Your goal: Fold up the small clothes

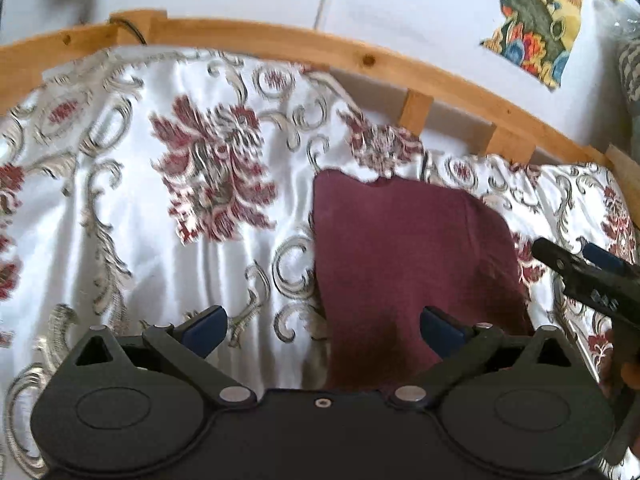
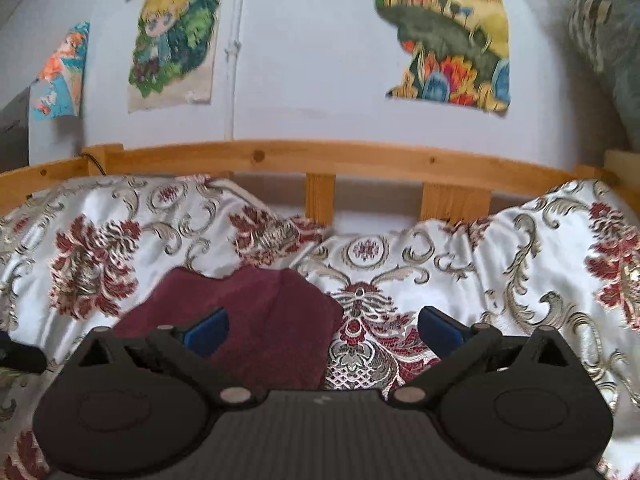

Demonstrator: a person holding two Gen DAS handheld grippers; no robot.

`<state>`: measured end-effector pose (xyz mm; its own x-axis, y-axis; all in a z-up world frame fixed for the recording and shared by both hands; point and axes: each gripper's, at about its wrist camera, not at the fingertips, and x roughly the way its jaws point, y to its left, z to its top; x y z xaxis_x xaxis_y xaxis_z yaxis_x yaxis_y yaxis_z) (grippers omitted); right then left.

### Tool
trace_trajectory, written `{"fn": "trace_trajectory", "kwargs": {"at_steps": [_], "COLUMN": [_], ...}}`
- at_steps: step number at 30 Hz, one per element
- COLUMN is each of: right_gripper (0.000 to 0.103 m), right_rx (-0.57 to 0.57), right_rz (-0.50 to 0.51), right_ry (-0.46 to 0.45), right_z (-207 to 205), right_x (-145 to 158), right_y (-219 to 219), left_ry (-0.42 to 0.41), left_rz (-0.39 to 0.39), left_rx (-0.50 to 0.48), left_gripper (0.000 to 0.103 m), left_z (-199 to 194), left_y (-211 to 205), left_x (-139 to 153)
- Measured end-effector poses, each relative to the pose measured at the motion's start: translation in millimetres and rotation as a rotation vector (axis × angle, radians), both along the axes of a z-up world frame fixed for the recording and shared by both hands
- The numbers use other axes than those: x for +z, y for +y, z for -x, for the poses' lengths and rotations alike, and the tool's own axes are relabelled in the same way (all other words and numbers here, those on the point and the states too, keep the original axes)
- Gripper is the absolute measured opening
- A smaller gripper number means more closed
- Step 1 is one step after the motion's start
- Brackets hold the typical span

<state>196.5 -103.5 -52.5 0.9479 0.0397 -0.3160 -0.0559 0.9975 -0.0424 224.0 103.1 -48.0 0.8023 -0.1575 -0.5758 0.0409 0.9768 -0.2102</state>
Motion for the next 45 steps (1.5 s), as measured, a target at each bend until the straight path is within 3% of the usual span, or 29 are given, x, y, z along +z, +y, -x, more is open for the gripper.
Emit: {"fn": "trace_trajectory", "kwargs": {"at_steps": [11,16,27,33,37,45], "right_gripper": [0.103,0.103,0.103,0.103,0.103,0.103], "right_rx": [0.003,0.002,-0.048,-0.069,-0.094,-0.119], "right_rz": [-0.038,-0.076,-0.135,-0.125,-0.11,-0.079], "right_ry": [-0.105,-0.121,-0.16,-0.155,-0.137,-0.072], "right_z": [98,140,206,235,248,247], "right_x": [31,40,57,48,32,0], "right_y": [15,17,18,25,29,35], "left_ry": [-0.089,-0.119,-0.208,-0.231,-0.201,-0.183], "left_rz": [-0.083,-0.106,-0.127,-0.163,-0.185,-0.216], "left_rx": [-0.02,-0.055,-0.038,-0.106,-0.135,-0.117], "left_gripper": [0.102,0.102,0.102,0.102,0.102,0.102], "left_z": [66,102,155,170,172,174], "left_y": [1,5,20,16,11,8], "left_x": [34,39,48,35,18,3]}}
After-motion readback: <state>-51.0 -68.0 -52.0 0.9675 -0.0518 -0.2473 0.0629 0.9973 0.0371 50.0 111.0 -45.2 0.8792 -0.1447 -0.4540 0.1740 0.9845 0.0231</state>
